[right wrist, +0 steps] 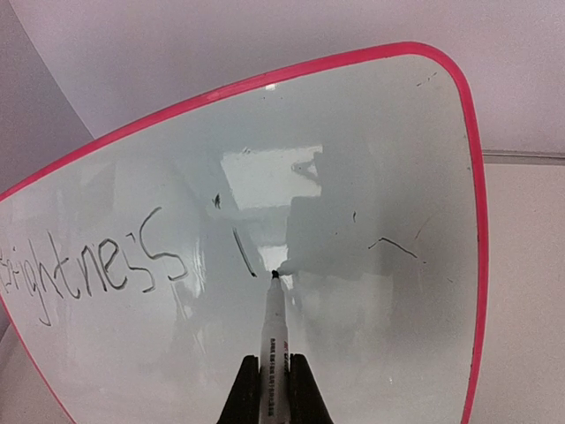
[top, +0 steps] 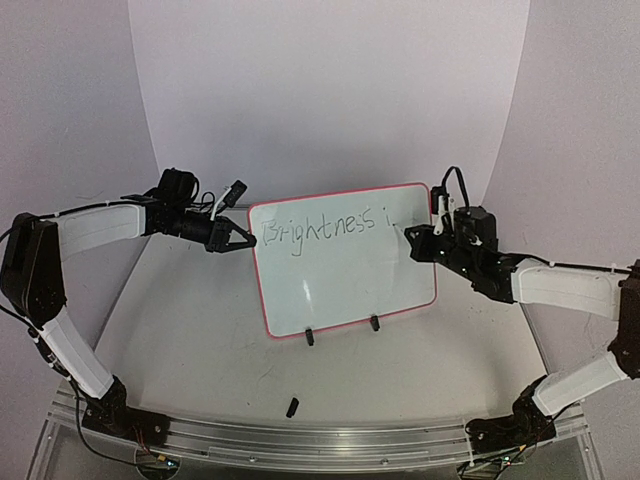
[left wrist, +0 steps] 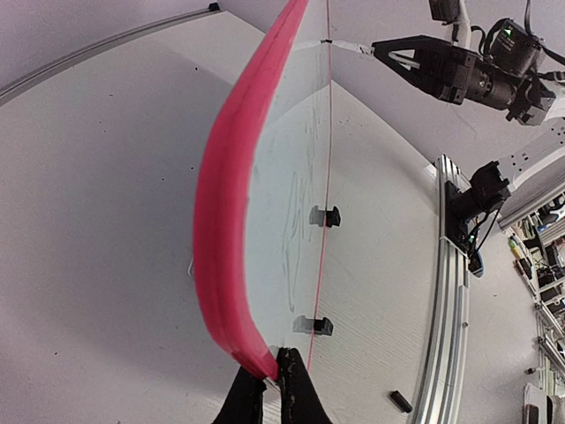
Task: Write a sentence on the whiteboard
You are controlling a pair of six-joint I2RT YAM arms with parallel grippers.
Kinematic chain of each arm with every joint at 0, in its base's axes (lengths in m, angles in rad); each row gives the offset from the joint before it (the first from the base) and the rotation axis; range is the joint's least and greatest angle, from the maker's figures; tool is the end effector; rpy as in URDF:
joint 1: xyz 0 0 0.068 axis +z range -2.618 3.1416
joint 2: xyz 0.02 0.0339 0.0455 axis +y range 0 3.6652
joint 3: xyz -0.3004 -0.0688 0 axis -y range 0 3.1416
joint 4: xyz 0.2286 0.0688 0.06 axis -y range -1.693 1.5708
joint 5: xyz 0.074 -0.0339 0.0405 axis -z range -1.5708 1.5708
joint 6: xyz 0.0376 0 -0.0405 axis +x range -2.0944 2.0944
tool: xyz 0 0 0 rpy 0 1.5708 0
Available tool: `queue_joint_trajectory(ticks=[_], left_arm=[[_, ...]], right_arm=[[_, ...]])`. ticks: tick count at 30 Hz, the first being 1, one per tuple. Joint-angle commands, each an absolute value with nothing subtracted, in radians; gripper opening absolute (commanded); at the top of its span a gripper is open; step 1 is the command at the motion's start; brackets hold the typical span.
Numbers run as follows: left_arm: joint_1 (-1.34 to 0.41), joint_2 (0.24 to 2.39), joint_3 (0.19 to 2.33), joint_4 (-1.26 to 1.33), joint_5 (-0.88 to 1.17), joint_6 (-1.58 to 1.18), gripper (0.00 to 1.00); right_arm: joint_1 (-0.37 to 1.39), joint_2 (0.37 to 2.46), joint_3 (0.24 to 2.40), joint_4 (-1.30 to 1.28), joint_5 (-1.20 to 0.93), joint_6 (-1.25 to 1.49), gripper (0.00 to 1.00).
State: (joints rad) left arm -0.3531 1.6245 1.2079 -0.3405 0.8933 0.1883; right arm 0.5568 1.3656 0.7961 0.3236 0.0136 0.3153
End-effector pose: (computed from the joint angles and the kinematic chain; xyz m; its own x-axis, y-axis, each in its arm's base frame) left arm 0.3092 -0.1452 0.3088 -0.4930 0.3068 -0.8142 0.8555 0.3409 -0.3896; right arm 0.2481 0.1538 0.3077 -0.3569 0.1431 -0.9231 -0.4276 0.8535 0.2976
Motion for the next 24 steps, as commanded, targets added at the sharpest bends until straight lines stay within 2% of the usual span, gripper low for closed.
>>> queue_joint_trajectory(ticks=[1,24], left_arm=[[-0.370,1.653,1.224,-0.353,0.825,0.301,0.00],[-0.370,1.661,1.227,-0.354,0.825,0.302,0.00]], right_arm=[[0.559,1.390,0.849,0.366,0.041,0.305,0.00],[0.558,1.428,0.870,0.381,0.161,0.314,0.00]])
